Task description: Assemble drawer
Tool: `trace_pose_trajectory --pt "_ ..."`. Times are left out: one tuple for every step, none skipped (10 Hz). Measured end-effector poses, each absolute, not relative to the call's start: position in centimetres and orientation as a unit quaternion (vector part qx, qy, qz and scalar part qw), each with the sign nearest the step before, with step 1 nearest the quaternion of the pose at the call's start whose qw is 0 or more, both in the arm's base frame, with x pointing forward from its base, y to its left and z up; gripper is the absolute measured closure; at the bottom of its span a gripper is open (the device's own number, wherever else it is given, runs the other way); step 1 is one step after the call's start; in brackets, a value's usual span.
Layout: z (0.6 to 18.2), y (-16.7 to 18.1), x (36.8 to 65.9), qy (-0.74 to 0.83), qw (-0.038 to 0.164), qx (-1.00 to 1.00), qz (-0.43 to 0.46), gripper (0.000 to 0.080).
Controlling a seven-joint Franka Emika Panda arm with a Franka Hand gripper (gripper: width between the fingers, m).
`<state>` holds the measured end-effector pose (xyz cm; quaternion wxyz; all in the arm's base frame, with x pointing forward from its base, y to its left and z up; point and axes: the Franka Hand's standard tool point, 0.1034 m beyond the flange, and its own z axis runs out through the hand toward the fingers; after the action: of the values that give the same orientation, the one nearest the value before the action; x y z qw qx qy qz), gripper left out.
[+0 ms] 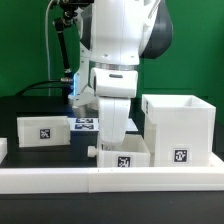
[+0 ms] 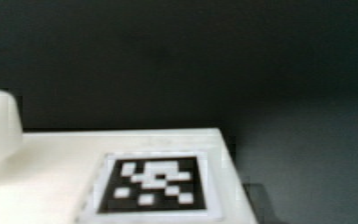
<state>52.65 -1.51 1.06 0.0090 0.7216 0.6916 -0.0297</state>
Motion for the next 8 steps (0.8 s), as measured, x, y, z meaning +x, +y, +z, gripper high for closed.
trace_pose_trajectory --pt "1.03 -1.52 52.68 0.691 0.012 0.723 -0.026 0.0758" --pt "0.94 -1.50 52.63 0.690 0.015 0.723 -0.021 0.0758" --pt "0.91 -1.46 52.55 0.689 0.014 0.724 -0.022 0.0758" --pt "0.96 -1.33 52.58 0.686 0.015 0.727 -0.022 0.0758" --pt "1.07 -1.33 52.64 0.684 0.016 0.729 -0.022 0.0758" --pt "1.24 -1.33 52.73 0.682 0.017 0.731 -0.021 0.0758" --pt "1.49 -1.15 52.88 0.679 0.018 0.734 -0.019 0.0758" --pt "1.66 -1.00 52.98 0.679 0.019 0.734 -0.017 0.0758"
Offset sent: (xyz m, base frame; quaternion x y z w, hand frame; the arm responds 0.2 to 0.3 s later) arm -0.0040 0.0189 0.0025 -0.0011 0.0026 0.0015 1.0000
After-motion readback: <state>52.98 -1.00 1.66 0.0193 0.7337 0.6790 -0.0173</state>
